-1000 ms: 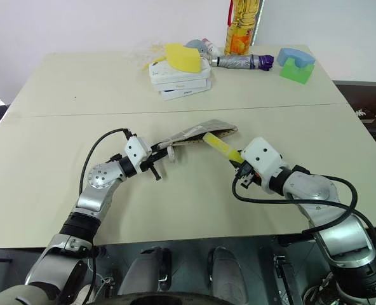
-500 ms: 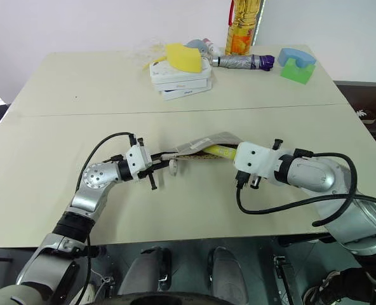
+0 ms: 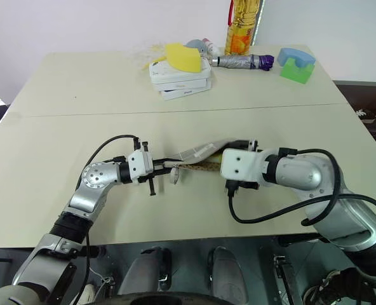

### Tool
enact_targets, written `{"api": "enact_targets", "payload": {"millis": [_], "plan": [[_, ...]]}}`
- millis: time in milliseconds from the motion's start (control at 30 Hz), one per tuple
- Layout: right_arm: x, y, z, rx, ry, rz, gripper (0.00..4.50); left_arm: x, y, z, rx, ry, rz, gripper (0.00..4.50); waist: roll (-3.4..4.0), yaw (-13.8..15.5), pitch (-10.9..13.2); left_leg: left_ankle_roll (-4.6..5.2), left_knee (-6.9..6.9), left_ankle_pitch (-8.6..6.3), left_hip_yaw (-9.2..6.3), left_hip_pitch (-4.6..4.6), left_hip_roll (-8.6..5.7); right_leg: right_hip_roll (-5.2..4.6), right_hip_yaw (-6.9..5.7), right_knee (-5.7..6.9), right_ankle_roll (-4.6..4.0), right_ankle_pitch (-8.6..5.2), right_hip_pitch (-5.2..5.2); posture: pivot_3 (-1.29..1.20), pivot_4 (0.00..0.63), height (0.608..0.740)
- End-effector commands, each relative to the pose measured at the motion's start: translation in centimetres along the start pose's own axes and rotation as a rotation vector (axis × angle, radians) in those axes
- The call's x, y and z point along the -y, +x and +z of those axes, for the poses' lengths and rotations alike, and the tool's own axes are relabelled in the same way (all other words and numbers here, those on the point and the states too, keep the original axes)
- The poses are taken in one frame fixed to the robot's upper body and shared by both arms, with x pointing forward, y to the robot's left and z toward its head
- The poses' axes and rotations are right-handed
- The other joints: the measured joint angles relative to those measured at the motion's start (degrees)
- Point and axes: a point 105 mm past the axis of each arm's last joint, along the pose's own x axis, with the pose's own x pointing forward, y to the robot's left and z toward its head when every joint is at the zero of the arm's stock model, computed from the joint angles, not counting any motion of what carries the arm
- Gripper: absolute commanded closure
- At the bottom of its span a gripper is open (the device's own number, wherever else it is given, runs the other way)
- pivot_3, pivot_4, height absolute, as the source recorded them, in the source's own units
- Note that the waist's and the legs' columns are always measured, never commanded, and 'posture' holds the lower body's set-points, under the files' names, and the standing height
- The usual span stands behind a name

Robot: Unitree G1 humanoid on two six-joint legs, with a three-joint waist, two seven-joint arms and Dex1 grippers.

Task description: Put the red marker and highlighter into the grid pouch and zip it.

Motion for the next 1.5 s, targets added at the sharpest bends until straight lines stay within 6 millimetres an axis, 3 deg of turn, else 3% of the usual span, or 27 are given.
{"api": "enact_targets", "payload": {"millis": [33, 100, 200, 300, 600, 700, 800, 900, 933, 1133, 1300, 1500], "plan": [[2.1, -2.3, 4.0, 0.237, 0.193, -0.103, 0.33, -1.6, 0.0, 0.4, 0.028, -0.049, 0.123, 4.5, 0.0, 0.0, 0.0, 0.0, 0.0, 0.0, 0.0, 0.0, 0.01, 0.01, 0.0, 0.02, 0.0, 0.01, 0.0, 0.0, 0.15, 0.74], [1.9, -2.8, 4.8, 0.309, 0.294, -0.094, 0.33, -2.1, 0.3, 0.5, 0.04, -0.076, 0.175, 4.5, 0.0, 0.0, 0.0, 0.0, 0.03, 0.0, -0.06, 0.01, 0.01, 0.01, -0.01, 0.04, 0.0, 0.01, 0.03, 0.0, 0.15, 0.74], [-0.1, -2.4, 5.2, 0.358, 0.44, -0.011, 0.33, -3.2, 1.0, 0.7, 0.059, -0.113, 0.281, 4.5, -0.05, 0.2, 0.0, 0.0, 0.07, 0.0, -0.16, 0.01, 0.0, -0.05, -0.13, -0.01, 0.0, 0.01, 0.16, 0.0, 0.15, 0.74], [-2.5, -0.2, 5.2, 0.363, 0.607, 0.029, 0.33, -3.6, 1.9, 0.8, 0.067, -0.13, 0.337, 4.5, -0.06, 0.0, 0.0, 0.01, 0.07, 0.0, -0.2, 0.04, -0.02, -0.05, -0.14, -0.01, 0.0, 0.01, 0.21, 0.0, 0.15, 0.74], [-1.8, 5.9, 4.4, 0.293, 0.914, -0.108, 0.33, -3.8, 3.0, 1.2, 0.071, -0.122, 0.379, 4.5, -0.04, -0.2, 0.0, 0.01, 0.07, 0.0, -0.13, 0.07, -0.03, -0.02, -0.08, 0.11, -0.01, 0.01, 0.12, 0.0, 0.15, 0.74], [-1.7, 6.5, 4.4, 0.284, 0.92, -0.121, 1.17, -3.8, 3.0, 1.2, 0.074, -0.123, 0.383, 4.5, -0.04, -0.1, 0.0, 0.01, 0.04, 0.0, -0.13, 0.06, -0.03, -0.02, -0.08, 0.11, -0.01, 0.01, 0.11, 0.0, 0.15, 0.74], [-1.6, 6.6, 4.5, 0.289, 0.924, -0.123, 2.71, -3.8, 2.9, 1.2, 0.072, -0.122, 0.386, 4.5, -0.04, -0.1, 0.0, 0.01, 0.01, 0.0, -0.13, 0.04, -0.04, -0.03, -0.08, 0.07, -0.01, 0.01, 0.11, 0.0, 0.15, 0.74], [-1.2, 6.0, 4.3, 0.299, 0.92, -0.136, 4.22, -4.0, 2.7, 1.1, 0.067, -0.119, 0.397, 4.5, -0.04, -0.1, 0.0, 0.01, 0.0, 0.0, -0.13, 0.04, -0.04, -0.02, -0.09, 0.08, -0.01, 0.01, 0.11, 0.0, 0.15, 0.74], [-1.2, 5.8, 4.3, 0.3, 0.918, -0.139, 4.47, -4.0, 2.7, 1.1, 0.067, -0.118, 0.398, 4.5, -0.04, -0.1, 0.0, 0.01, 0.0, 0.0, -0.14, 0.04, -0.04, -0.02, -0.09, 0.08, -0.01, 0.01, 0.11, 0.0, 0.15, 0.74], [2.6, 1.7, 0.8, 0.218, 0.826, -0.321, 4.47, -4.0, 1.6, 0.4, 0.031, -0.066, 0.369, 4.5, -0.04, -0.1, 0.0, 0.01, 0.0, 0.0, -0.12, 0.04, -0.06, -0.05, -0.09, 0.04, -0.01, 0.01, 0.11, 0.0, 0.15, 0.74], [6.6, -3.7, -4.3, 0.031, 0.748, -0.541, 4.47, -3.7, 0.1, -0.5, -0.012, -0.02, 0.311, 4.5, -0.03, 0.0, 0.0, 0.01, -0.07, 0.0, -0.1, 0.02, -0.05, -0.04, -0.08, 0.01, -0.02, 0.0, 0.06, 0.0, 0.15, 0.74], [6.0, -4.9, -6.5, -0.065, 0.72, -0.533, 4.47, -3.7, -0.5, -0.9, -0.026, -0.004, 0.291, 4.5, -0.03, -0.1, 0.0, 0.01, -0.16, 0.0, -0.1, 0.04, -0.04, -0.01, -0.08, -0.03, -0.02, 0.0, 0.05, 0.0, 0.15, 0.74]]}}
